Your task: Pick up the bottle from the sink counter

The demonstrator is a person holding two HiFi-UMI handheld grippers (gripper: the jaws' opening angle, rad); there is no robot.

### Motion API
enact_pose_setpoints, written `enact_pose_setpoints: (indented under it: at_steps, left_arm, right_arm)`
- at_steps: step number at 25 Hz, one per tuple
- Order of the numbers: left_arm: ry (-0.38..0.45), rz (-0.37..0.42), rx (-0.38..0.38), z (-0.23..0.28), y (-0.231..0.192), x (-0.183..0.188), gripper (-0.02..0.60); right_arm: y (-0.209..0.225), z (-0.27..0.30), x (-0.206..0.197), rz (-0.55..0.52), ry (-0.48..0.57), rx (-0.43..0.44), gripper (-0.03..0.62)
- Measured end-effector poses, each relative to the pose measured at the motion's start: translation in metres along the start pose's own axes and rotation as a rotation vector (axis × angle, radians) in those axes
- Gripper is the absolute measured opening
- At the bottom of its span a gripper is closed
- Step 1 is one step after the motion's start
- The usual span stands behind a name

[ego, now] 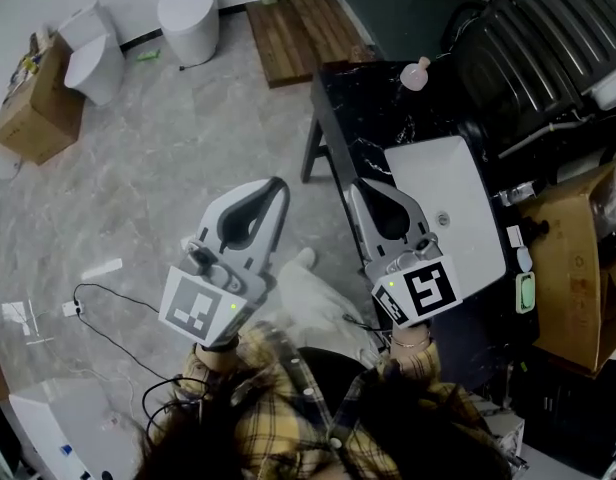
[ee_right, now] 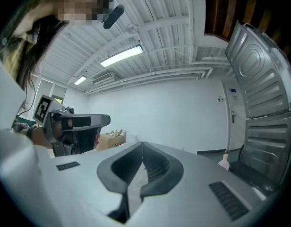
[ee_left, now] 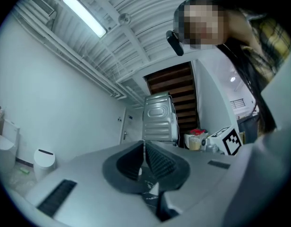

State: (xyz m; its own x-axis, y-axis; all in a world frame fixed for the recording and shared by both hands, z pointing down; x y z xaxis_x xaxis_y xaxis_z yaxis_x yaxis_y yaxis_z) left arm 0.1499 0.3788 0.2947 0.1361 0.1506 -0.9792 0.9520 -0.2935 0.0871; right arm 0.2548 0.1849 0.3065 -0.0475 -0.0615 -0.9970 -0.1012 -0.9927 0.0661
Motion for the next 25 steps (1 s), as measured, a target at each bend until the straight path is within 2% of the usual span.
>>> enact_pose_setpoints:
  at_steps: [7,16,25]
  left_arm:
    - [-0.010,0.006,-0.025,0.070,-0.051,-0.005,0.026]
    - [-0.007,0.013,-0.061,0.143,-0.098,-0.012,0.026]
    - [0.006,0.001,-0.126,0.186,-0.112,-0.021,0.026]
  right_arm:
    - [0.051,0.062,0.012,0.016,-0.006,-0.005,0.016]
    - [0.104,0.116,0.027,0.019,0.007,-0.018,0.017]
    - [0.131,0.122,0.029,0.023,0.004,-0.079,0.017]
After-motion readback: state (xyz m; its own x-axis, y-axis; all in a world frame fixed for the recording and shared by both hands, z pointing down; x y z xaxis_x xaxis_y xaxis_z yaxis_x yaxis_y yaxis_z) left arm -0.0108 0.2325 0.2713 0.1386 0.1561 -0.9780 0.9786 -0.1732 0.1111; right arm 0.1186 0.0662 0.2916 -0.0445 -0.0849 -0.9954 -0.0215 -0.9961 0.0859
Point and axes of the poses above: the fingertips, and each gripper's own axes: z forward along the fingers, y to its right, x out of its top, the point moved 10 cm from there along -z, backward along the fingers, and after that the axes turned 9 degrees about z, right-handed, at the moved point
